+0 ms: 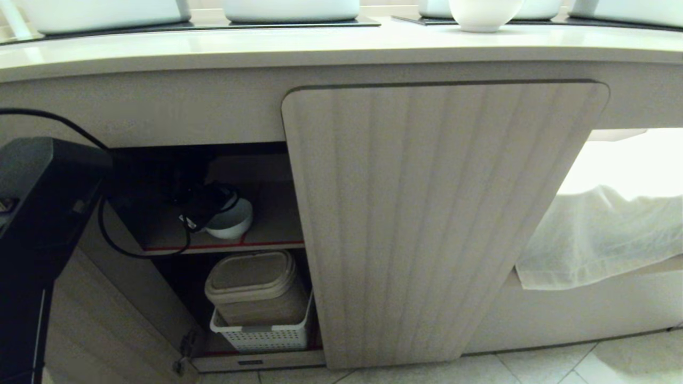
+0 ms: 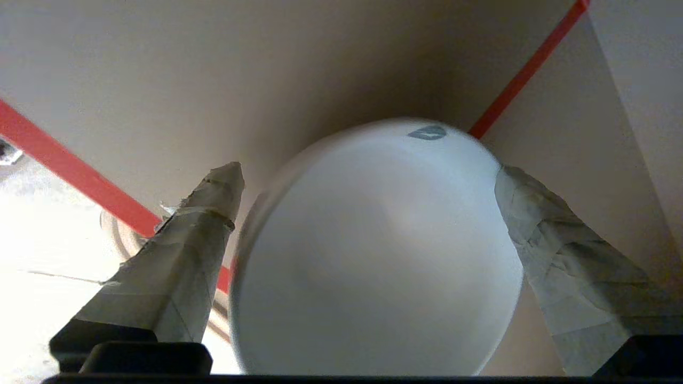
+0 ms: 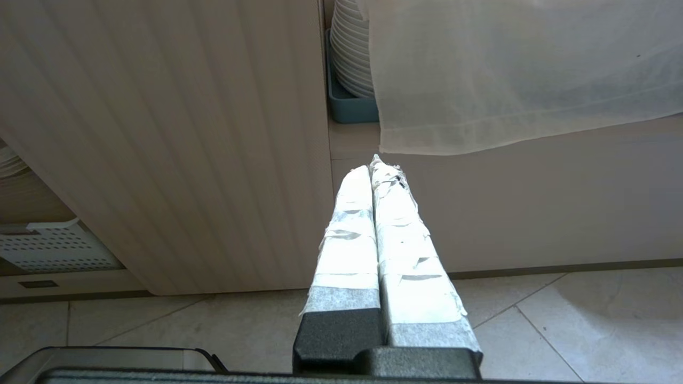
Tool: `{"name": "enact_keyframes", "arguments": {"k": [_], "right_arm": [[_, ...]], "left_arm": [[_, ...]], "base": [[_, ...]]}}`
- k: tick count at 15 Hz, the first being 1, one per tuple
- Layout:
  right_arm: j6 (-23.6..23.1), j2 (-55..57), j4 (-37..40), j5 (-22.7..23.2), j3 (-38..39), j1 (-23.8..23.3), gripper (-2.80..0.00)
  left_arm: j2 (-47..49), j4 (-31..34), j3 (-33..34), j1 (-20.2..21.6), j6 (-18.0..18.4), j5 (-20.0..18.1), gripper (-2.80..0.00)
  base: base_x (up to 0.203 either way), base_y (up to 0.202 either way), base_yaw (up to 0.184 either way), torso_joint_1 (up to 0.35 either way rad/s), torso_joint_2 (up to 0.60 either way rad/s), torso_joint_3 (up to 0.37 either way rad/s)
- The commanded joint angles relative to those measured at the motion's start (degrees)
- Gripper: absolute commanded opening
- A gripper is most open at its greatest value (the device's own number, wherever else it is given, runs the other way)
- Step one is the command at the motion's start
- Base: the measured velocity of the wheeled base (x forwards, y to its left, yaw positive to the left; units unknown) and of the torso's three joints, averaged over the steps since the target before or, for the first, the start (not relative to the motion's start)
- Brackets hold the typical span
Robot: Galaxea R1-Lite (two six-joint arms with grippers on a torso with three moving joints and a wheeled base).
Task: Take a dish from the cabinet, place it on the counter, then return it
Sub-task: Put it back into the cabinet
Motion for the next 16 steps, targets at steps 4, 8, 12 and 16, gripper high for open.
{"name": "enact_keyframes", "arguments": {"k": [4, 8, 12, 16], "right_arm": [[0.02, -0.01, -0.04, 0.00, 0.01, 0.01, -2.80], [0.02, -0.01, -0.04, 0.00, 0.01, 0.01, -2.80], [0.02, -0.01, -0.04, 0.00, 0.01, 0.01, -2.80], [0.08, -0.01, -0.04, 0.00, 0.01, 0.01, -2.80]], "left_arm": [[-2.14, -7.19, 6.76, -0.20, -0.61, 0.95, 0.00], [-3.89, -22.33, 16.19, -0.15, 3.02, 2.46, 0.00], [-4.01, -31.34, 19.10, -0.02, 7.20, 4.31, 0.00], [-3.96, -40.58, 23.25, -0.02, 11.45, 5.36, 0.00]], "base": [[0.000, 0.000, 0.000, 0.000, 0.00, 0.000], [0.000, 0.000, 0.000, 0.000, 0.00, 0.000], [0.000, 0.000, 0.000, 0.000, 0.00, 0.000], [0.000, 0.000, 0.000, 0.000, 0.00, 0.000]]}}
